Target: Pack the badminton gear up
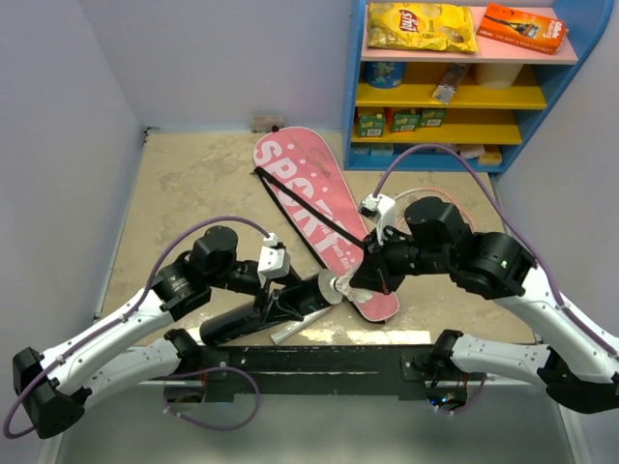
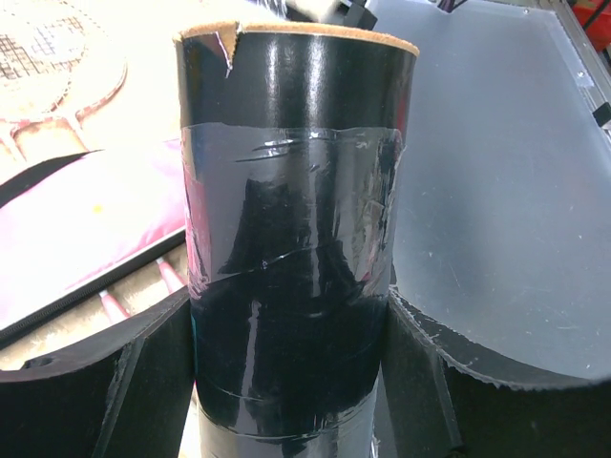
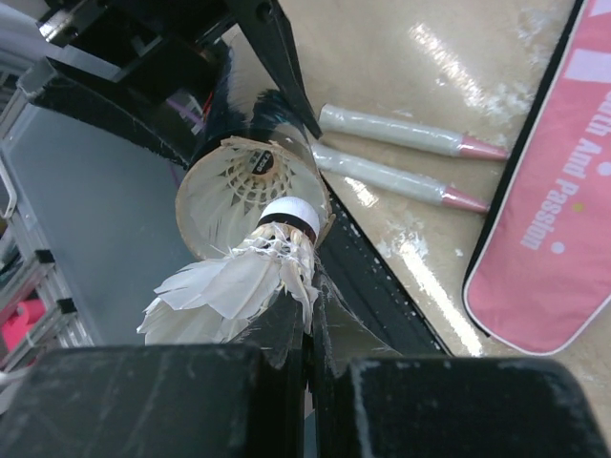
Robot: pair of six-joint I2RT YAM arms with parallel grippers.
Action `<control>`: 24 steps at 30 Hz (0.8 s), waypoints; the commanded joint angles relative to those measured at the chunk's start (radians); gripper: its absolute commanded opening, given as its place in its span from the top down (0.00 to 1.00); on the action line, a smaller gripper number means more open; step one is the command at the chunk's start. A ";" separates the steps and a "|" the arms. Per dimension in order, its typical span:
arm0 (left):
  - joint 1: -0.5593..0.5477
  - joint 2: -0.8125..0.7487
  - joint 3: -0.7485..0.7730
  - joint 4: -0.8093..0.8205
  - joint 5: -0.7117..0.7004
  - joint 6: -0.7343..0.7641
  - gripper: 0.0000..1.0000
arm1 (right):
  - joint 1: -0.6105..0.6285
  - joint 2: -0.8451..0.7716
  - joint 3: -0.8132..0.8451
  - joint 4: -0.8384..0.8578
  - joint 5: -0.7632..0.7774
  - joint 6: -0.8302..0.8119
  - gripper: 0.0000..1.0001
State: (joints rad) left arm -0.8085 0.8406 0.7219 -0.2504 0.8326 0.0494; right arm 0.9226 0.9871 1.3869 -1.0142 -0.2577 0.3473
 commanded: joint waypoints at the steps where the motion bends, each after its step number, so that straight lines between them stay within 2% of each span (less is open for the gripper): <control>1: -0.006 -0.021 0.031 0.043 0.017 0.029 0.79 | 0.001 0.019 -0.040 0.064 -0.118 -0.002 1.00; 18: -0.008 -0.041 0.022 0.048 0.002 0.020 0.78 | 0.050 0.169 -0.115 0.322 -0.075 0.108 1.00; 24: -0.006 -0.052 0.022 0.051 -0.018 0.020 0.78 | 0.113 0.193 -0.233 0.468 0.001 0.200 1.00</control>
State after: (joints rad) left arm -0.8051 0.8154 0.7219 -0.2989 0.7715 0.0463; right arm 0.9916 1.1507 1.2327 -0.7322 -0.3271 0.4633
